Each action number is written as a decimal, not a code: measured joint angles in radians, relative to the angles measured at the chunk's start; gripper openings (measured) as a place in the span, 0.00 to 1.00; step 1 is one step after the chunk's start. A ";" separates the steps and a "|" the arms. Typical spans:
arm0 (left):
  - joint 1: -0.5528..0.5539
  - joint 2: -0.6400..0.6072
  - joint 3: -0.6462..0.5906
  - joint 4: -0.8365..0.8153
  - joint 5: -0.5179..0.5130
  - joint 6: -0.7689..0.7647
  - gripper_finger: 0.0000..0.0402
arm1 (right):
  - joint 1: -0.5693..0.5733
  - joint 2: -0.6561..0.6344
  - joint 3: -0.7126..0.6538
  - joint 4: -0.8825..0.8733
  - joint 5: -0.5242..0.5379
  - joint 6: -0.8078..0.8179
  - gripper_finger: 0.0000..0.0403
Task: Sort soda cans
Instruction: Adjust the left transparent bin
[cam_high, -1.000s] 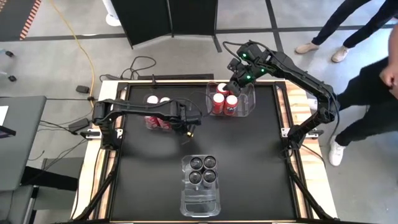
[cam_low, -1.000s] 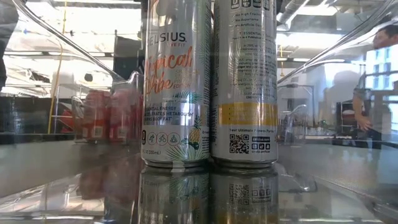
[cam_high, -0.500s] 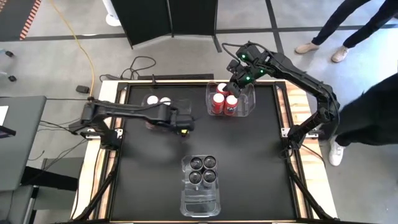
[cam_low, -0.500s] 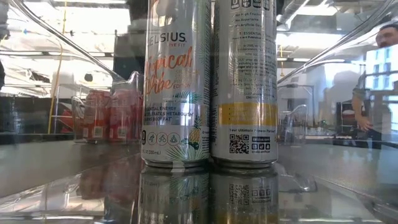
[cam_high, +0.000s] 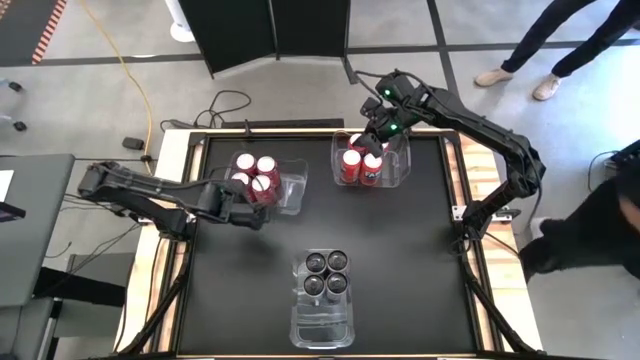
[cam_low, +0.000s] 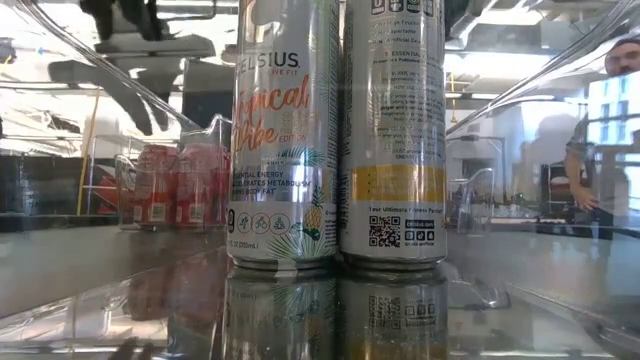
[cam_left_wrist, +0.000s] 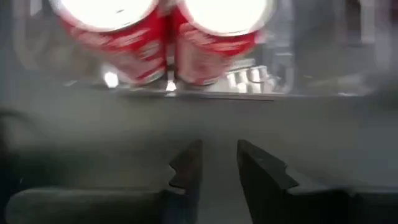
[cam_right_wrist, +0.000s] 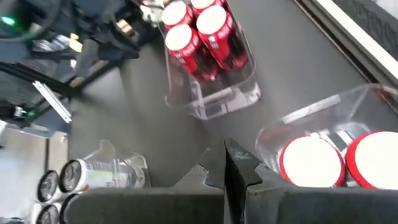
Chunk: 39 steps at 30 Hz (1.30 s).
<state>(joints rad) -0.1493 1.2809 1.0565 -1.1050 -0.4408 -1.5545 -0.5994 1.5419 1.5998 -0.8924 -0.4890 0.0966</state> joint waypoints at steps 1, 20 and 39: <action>0.001 -0.016 -0.017 -0.008 0.001 -0.029 0.22 | -0.006 0.002 -0.001 0.009 -0.015 0.000 0.04; 0.527 -0.092 0.058 -0.250 -0.036 0.337 0.18 | -0.093 0.050 0.000 0.035 -0.150 -0.045 0.04; 0.836 0.051 0.059 -0.051 0.079 0.819 0.26 | -0.139 0.050 0.000 -0.009 -0.165 -0.091 0.04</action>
<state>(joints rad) 0.6865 1.3320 1.1152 -1.1564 -0.3622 -0.7359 -0.7381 1.5921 1.5997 -0.9013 -0.6542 0.0054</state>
